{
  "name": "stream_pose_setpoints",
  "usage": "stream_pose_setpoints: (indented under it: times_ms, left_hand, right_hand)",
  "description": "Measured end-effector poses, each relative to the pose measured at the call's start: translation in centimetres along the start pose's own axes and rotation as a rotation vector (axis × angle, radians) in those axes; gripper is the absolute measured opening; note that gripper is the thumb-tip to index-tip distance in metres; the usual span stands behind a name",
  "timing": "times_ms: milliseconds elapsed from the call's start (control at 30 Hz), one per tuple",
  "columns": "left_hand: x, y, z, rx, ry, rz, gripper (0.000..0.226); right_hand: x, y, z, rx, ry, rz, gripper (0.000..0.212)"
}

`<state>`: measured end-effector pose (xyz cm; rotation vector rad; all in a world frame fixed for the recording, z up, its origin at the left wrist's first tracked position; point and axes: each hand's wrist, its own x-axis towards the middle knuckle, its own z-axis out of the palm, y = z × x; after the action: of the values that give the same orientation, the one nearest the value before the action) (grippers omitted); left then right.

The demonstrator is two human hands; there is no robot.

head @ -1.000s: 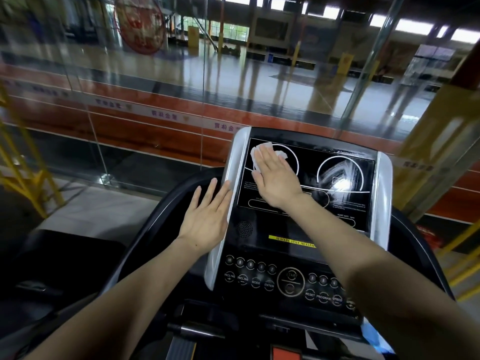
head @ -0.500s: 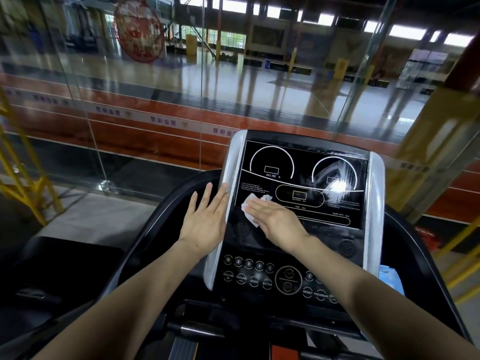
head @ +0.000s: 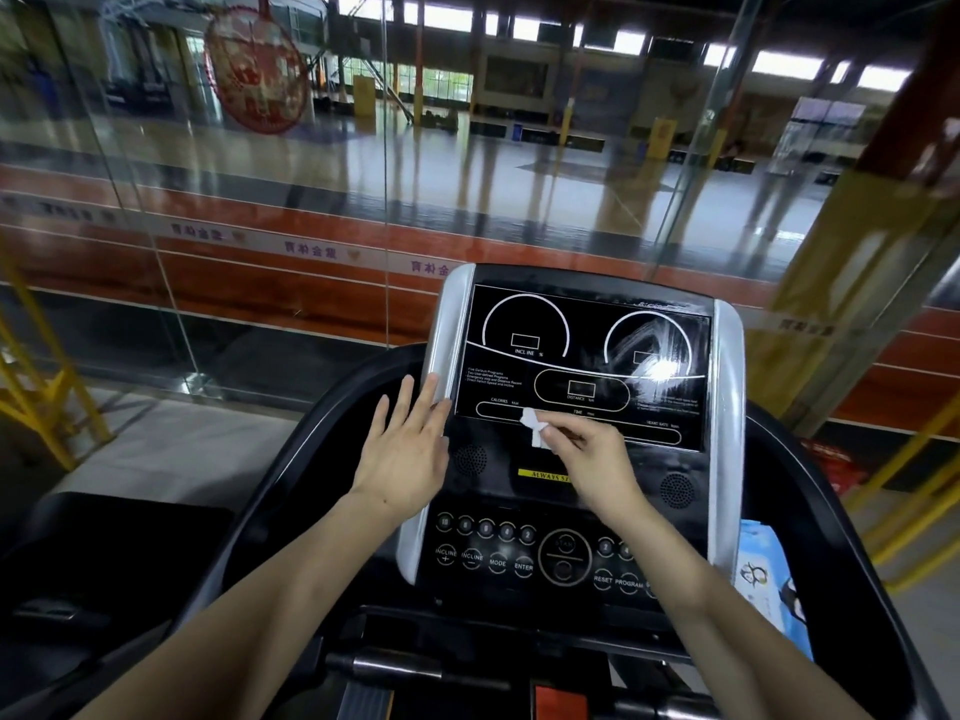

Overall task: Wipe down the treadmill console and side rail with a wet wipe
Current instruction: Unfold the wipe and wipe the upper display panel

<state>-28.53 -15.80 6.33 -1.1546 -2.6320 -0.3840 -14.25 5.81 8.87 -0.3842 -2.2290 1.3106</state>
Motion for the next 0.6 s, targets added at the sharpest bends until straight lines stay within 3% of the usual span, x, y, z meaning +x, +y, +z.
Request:
stream_pose_setpoints:
  times_ms: [233, 433, 600]
  left_hand:
    - [-1.1, 4.4, -0.5, -0.437, 0.156, -0.067, 0.031]
    - [-4.3, 10.2, -1.2, -1.207, -0.089, -0.203, 0.025]
    - [-4.9, 12.0, -1.0, -1.431, -0.138, -0.268, 0.026]
  right_hand:
    - [-4.8, -1.8, -0.6, 0.481, 0.105, 0.218, 0.020]
    - [-8.5, -2.0, -2.2, 0.654, 0.125, 0.291, 0.017]
    - [-10.1, -1.4, -2.6, 0.614, 0.200, 0.285, 0.021]
